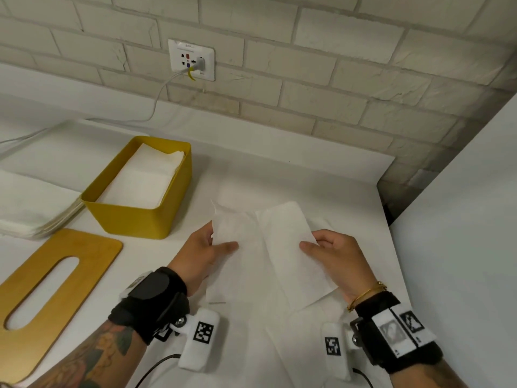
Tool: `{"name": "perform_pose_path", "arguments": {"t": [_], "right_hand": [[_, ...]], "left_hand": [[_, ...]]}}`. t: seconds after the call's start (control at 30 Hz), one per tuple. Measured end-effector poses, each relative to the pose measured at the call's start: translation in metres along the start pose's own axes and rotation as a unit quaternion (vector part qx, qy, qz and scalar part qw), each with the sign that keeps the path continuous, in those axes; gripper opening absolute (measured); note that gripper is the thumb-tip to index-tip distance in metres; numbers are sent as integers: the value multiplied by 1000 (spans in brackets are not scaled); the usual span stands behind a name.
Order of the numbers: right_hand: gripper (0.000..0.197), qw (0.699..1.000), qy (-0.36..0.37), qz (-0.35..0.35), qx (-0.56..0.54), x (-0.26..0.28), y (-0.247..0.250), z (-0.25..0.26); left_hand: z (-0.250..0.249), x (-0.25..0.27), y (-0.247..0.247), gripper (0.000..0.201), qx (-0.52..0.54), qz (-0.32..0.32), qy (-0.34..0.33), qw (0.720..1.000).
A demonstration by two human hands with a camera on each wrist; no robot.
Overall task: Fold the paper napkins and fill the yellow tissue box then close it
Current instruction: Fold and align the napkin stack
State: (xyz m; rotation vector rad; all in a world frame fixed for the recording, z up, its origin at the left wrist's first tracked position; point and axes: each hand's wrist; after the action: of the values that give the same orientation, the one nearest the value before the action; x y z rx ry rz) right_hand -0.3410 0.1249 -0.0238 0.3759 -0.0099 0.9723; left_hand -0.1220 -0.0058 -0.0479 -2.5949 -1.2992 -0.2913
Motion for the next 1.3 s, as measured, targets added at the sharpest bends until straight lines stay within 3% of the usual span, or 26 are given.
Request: {"name": "perform_pose_path", "arguments": {"t": [0.1, 0.23, 0.3, 0.4, 0.43, 0.53, 0.63, 0.73, 0.77, 0.83, 0.93, 1.1, 1.3], "right_hand": [[3, 986, 101, 29, 126, 21, -22, 13], [23, 964, 86, 167, 190, 44, -49, 20], [23, 976, 81, 149, 138, 38, -47, 22], [18, 998, 55, 16, 31, 18, -33, 21], [20, 999, 43, 1, 18, 12, -30, 20], [27, 998, 19, 52, -10, 7, -31, 17], [16, 996, 29, 55, -67, 7, -36, 20], [8, 992, 32, 64, -103, 10, -38, 21], [9, 992, 33, 69, -100, 12, -38, 21], [12, 993, 37, 72, -89, 13, -38, 21], [15, 992, 21, 69, -105, 13, -39, 18], [18, 990, 2, 100, -100, 25, -42, 7], [10, 994, 30, 76, -70, 29, -21, 5]], "left_hand": [[2, -1, -3, 32, 40, -5, 10, 999], [1, 0, -5, 36, 98, 22, 17, 995], [-2, 1, -3, 47, 113, 49, 6, 992], [-3, 2, 0, 55, 138, 55, -14, 989], [-3, 3, -1, 56, 147, 58, -20, 987], [-4, 5, -4, 61, 159, 87, -46, 982], [-9, 8, -6, 65, 183, 108, -49, 976], [-20, 11, -5, 37, 248, 124, -36, 960], [-26, 11, -5, 32, 259, 119, -23, 958], [-35, 9, -5, 51, 224, 84, 8, 971], [-42, 2, -7, 44, 164, 33, -8, 986], [-43, 0, -8, 35, 195, -12, -24, 980], [-40, -2, 1, 25, 257, -69, -26, 964]]}}
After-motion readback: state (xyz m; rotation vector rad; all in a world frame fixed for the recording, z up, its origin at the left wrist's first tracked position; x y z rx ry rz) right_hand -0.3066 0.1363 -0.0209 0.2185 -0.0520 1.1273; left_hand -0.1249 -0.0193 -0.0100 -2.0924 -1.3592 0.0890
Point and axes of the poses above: each hand's wrist, its own x-axis away from the middle knuckle, its own y-axis out of the back of the hand, z = x × y, and after that the axes turned 2 degrees about -x, right-handed
